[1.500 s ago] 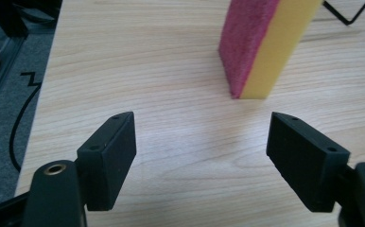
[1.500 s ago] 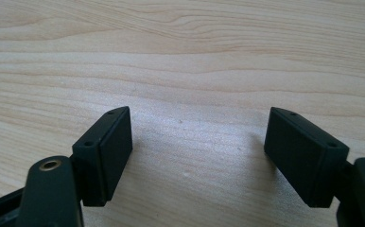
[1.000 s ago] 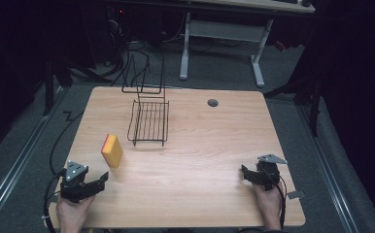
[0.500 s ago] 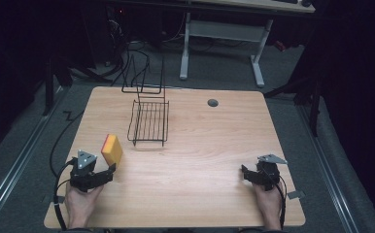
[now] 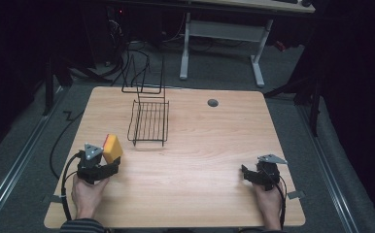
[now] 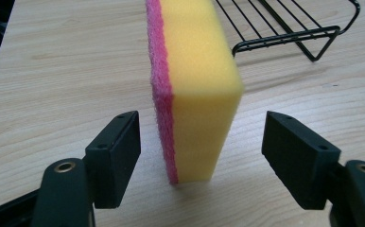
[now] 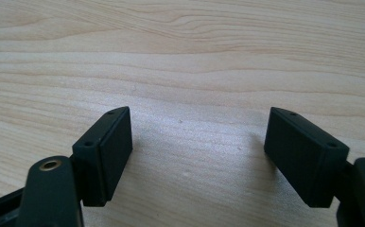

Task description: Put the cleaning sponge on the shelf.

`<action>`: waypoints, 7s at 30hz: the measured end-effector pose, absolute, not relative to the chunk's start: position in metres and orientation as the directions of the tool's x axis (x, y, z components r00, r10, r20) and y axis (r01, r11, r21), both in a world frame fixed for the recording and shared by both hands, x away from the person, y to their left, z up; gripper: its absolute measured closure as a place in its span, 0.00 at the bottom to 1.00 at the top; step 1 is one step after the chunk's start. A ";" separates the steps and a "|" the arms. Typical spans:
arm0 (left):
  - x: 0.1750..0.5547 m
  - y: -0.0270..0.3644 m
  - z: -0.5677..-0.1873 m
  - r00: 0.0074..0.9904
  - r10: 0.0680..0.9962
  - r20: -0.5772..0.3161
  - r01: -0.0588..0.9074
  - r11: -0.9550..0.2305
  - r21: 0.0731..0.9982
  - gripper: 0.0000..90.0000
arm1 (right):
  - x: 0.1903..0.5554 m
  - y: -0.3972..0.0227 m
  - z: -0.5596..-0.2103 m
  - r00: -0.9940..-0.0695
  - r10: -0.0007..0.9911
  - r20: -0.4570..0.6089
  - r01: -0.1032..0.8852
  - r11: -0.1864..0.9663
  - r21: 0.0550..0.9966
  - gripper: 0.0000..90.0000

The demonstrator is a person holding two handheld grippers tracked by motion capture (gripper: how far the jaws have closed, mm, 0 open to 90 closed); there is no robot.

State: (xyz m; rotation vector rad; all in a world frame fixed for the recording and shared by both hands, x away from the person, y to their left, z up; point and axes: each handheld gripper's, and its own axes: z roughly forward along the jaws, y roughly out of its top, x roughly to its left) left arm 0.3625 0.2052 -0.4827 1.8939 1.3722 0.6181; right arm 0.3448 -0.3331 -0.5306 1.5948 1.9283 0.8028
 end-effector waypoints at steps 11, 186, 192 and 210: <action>0.376 0.202 -0.486 0.300 0.954 -0.024 0.622 -0.176 0.763 0.39 | 0.345 -0.333 -0.531 -0.182 0.983 -0.014 0.683 0.137 0.718 0.27; 0.492 0.119 -0.455 0.546 0.837 0.026 0.529 -0.369 0.764 0.66 | 0.344 -0.333 -0.530 -0.182 0.983 -0.017 0.684 0.138 0.716 0.27; 0.494 0.120 -0.458 0.530 0.848 0.014 0.551 -0.357 0.755 0.59 | 0.344 -0.333 -0.531 -0.183 0.983 -0.018 0.683 0.140 0.717 0.27; 0.489 0.126 -0.453 0.526 0.851 -0.009 0.538 -0.324 0.778 0.42 | 0.344 -0.333 -0.530 -0.181 0.983 -0.016 0.685 0.138 0.716 0.27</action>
